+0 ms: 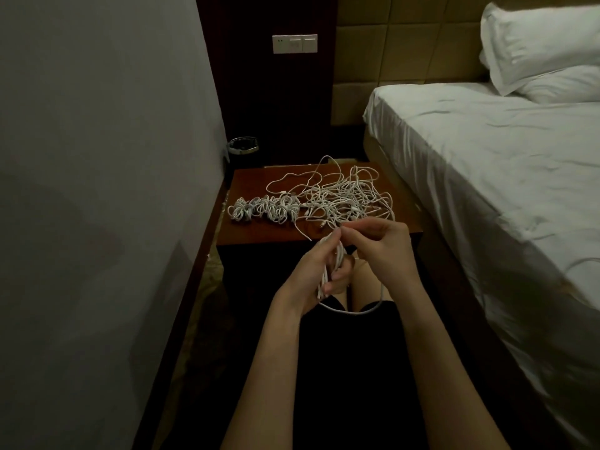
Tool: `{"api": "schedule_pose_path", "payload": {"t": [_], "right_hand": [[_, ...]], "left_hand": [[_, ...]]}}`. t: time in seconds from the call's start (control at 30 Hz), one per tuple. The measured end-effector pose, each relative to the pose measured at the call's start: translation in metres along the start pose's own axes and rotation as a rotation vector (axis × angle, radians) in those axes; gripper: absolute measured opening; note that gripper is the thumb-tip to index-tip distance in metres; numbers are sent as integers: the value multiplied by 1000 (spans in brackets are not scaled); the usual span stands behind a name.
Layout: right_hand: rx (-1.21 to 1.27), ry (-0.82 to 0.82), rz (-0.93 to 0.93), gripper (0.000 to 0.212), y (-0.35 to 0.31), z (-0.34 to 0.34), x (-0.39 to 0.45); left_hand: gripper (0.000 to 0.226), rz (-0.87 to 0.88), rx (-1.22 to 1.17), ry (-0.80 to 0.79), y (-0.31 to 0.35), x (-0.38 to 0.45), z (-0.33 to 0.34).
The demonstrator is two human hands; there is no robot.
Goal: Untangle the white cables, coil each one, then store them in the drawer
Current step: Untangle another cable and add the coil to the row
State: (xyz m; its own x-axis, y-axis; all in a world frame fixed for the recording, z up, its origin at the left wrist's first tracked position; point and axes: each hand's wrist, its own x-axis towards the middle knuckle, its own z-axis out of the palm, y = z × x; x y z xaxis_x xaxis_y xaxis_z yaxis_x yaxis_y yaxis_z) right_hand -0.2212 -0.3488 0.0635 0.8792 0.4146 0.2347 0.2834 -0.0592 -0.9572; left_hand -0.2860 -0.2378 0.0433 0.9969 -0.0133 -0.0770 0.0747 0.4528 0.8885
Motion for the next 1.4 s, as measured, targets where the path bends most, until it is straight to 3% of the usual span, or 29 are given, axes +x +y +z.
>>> {"api": "schedule_pose_path", "payload": {"t": [0.27,0.47,0.6,0.8,1.0,1.13,1.27,1.4], "right_hand": [[-234,-65,-38,4,-8,1,1],[-313,-119,-103,7,2,17,-2],[-298,-284,-11,15,4,12,-3],[-327,-404,17,7,-14,-17,-1],[-730,-493,-133,7,-18,7,-4],[-657,-551,-111,17,-23,3,-5],[-596,-638,-28,3,-31,-20,-2],[-520,-655,-133,9,-44,-22,-6]], "left_hand": [[66,96,-181,223,3,7,-11],[62,160,-256,261,10,5,-2],[52,215,-466,364,15,5,-3],[49,272,-651,477,21,5,-4],[49,238,-454,454,22,1,-5],[49,221,-480,417,25,-3,-10],[51,210,-483,409,26,-5,-11],[55,143,-313,427,24,-2,-5]]}}
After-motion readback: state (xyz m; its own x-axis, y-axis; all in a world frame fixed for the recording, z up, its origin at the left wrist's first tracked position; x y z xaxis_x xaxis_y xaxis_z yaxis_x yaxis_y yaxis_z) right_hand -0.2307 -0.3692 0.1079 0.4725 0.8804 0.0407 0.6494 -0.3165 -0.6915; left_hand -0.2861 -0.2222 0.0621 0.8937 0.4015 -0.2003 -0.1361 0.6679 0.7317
